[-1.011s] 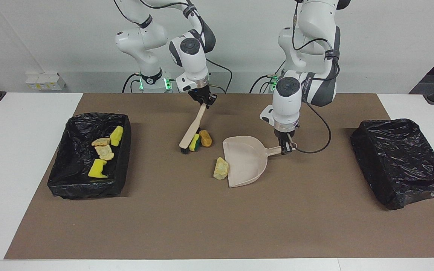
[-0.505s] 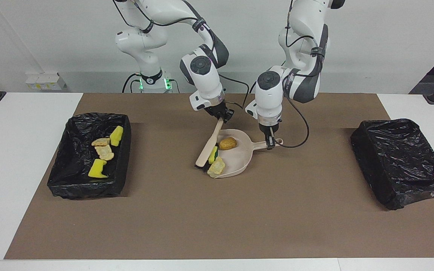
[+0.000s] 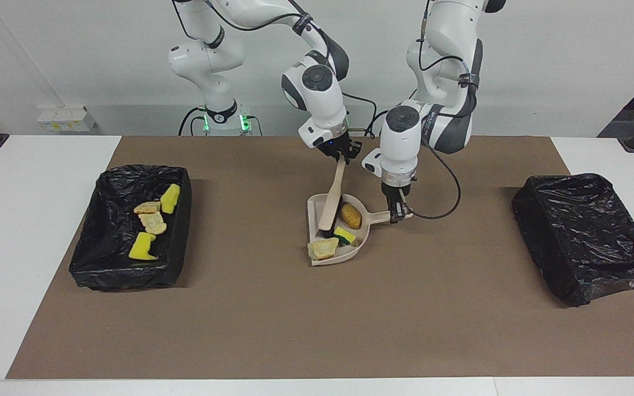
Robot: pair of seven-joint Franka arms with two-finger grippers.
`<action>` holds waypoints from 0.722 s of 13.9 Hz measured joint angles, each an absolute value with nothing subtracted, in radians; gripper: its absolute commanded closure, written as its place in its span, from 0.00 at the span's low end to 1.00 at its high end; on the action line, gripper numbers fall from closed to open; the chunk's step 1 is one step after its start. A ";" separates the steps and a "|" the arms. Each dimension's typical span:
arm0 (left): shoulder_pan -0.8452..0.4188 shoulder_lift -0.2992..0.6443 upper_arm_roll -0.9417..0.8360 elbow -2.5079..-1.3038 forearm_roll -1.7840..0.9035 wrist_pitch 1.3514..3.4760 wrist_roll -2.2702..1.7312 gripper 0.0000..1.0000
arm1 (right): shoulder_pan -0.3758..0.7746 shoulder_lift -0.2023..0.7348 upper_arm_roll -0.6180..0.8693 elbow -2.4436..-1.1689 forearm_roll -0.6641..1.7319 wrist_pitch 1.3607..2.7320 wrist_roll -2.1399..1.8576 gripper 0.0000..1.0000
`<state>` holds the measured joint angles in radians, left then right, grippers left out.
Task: Sweep and dump trash in bin
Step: 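Sweep the bread and sponge pieces into the dustpan with the right gripper, then carry the loaded dustpan toward the left bin with the left gripper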
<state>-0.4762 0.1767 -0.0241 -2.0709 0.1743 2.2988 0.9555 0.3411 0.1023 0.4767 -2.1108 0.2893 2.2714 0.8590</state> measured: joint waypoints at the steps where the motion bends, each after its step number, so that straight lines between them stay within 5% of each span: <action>1: -0.471 0.177 -0.024 -2.078 0.167 2.308 0.957 1.00 | 0.343 0.093 0.480 -2.108 0.289 2.265 0.818 1.00; 10: -0.392 0.177 -0.021 -2.073 0.123 2.320 0.991 1.00 | 0.341 -0.091 0.351 -2.078 0.287 2.107 0.588 1.00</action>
